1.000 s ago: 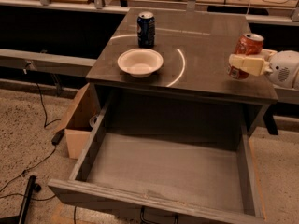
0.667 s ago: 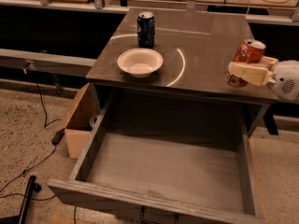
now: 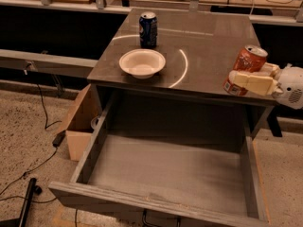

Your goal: Place coke can into top drawer

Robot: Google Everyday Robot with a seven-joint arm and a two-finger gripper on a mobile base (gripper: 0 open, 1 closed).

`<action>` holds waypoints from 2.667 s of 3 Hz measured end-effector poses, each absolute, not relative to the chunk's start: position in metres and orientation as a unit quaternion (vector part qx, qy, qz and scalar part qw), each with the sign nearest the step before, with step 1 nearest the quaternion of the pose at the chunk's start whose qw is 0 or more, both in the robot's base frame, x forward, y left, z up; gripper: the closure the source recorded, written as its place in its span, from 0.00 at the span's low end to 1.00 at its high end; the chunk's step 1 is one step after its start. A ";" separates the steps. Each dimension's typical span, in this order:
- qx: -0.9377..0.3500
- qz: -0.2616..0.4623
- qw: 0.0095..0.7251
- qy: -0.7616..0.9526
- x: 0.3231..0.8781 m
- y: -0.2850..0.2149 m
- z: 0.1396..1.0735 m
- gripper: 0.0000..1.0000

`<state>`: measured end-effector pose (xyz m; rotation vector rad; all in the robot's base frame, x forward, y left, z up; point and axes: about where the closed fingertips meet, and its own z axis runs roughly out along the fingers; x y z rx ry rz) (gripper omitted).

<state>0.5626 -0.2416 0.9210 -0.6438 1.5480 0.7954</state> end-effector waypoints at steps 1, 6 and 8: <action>-0.296 0.358 0.595 0.656 0.549 -0.236 0.930 1.00; -0.403 0.354 0.545 0.644 0.454 -0.115 0.832 1.00; -0.402 0.341 0.540 0.656 0.467 -0.110 0.803 1.00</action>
Offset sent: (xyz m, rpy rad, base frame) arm -0.1231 0.0360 0.0260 0.0727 -0.0681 0.3126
